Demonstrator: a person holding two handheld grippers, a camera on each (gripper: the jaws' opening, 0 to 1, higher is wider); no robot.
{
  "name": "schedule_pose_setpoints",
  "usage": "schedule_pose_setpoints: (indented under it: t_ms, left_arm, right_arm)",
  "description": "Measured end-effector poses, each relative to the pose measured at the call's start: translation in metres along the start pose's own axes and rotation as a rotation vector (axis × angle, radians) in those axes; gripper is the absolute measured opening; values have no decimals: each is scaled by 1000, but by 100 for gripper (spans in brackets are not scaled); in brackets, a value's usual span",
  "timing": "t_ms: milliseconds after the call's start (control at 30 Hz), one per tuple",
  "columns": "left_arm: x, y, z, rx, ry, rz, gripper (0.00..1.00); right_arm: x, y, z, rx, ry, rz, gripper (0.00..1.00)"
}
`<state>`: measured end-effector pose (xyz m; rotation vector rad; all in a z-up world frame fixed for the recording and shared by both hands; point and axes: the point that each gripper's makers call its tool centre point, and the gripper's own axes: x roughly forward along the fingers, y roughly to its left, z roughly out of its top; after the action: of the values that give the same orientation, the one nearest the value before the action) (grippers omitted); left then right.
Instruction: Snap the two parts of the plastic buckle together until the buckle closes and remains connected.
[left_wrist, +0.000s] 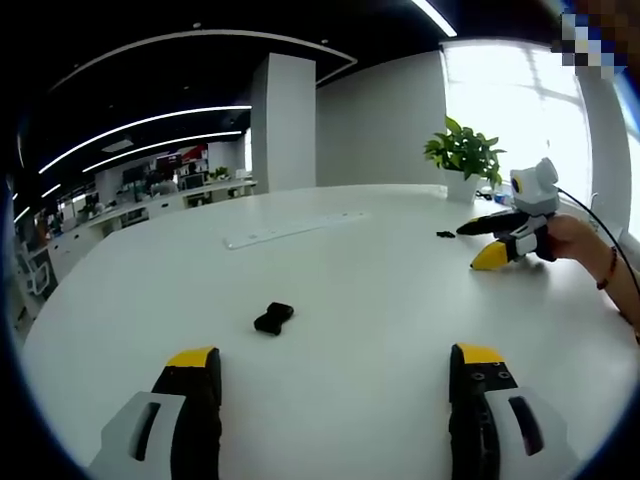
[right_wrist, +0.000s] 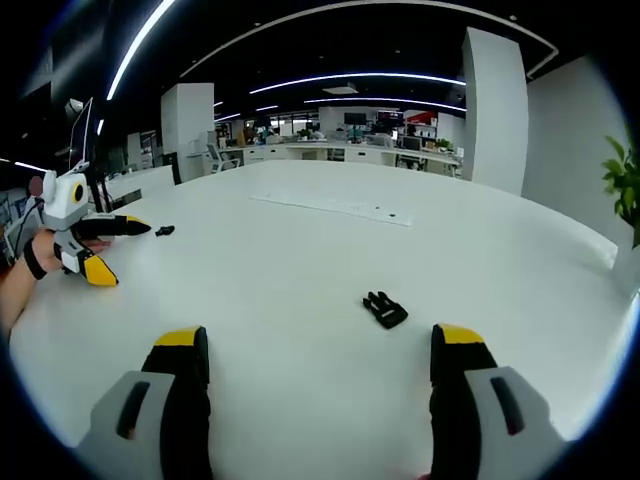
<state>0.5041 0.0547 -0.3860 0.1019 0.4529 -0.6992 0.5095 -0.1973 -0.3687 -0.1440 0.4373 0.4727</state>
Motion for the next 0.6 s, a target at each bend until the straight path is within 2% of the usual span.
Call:
schedule_pose_setpoints:
  t_ms: [600]
  left_arm:
    - [2, 1, 5, 9, 5, -22, 94]
  right_arm:
    - [14, -13, 6, -3, 26, 0, 89]
